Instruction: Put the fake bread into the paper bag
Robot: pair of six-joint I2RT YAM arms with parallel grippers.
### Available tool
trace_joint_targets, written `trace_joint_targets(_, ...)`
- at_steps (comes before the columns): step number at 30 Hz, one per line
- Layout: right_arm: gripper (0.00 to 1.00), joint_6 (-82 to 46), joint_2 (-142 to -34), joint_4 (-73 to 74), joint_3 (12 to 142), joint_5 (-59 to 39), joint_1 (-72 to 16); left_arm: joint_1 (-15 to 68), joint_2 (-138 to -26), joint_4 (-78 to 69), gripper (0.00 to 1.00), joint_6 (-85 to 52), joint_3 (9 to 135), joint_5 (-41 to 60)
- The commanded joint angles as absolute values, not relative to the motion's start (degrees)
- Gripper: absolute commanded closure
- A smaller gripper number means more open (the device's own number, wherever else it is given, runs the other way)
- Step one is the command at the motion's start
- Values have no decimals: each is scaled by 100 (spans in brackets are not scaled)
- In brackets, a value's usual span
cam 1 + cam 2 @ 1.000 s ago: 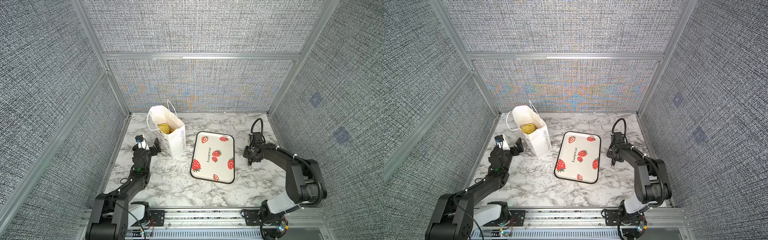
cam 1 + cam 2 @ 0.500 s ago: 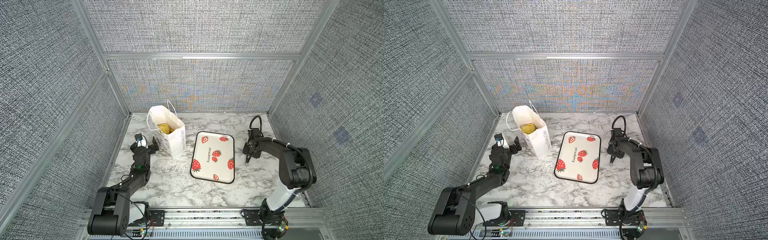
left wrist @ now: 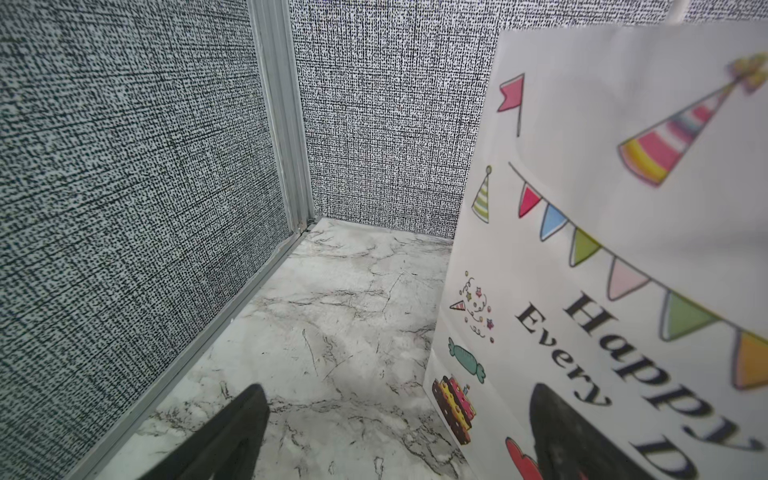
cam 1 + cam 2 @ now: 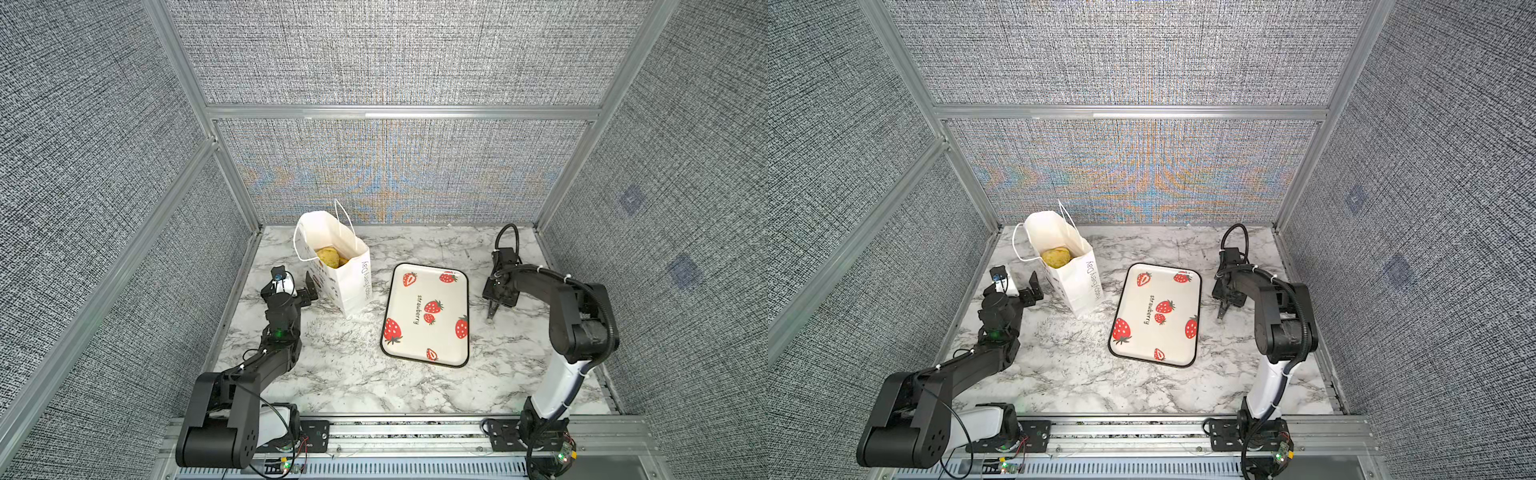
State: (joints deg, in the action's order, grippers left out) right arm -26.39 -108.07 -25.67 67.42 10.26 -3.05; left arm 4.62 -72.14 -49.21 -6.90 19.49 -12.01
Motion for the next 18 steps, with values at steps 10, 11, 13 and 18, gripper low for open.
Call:
trace_joint_targets(10, 20, -2663, -10717, -2684, 6647, 1125, -328, 454, -7115, -4982, 1, -703, 1934, -1178)
trace_joint_targets(11, 18, -2655, -10698, -2665, 6623, 1134, -338, 452, -7122, -4997, 1, -716, 1934, -1177)
trace_joint_targets(13, 8, -2637, -10642, -2616, 6577, 1134, -343, 457, -7148, -5033, 1, -763, 1940, -1163)
trace_joint_targets(18, 1, -2645, -10555, -2567, 6496, 1177, -356, 456, -7210, -5037, 1, -770, 1965, -1141)
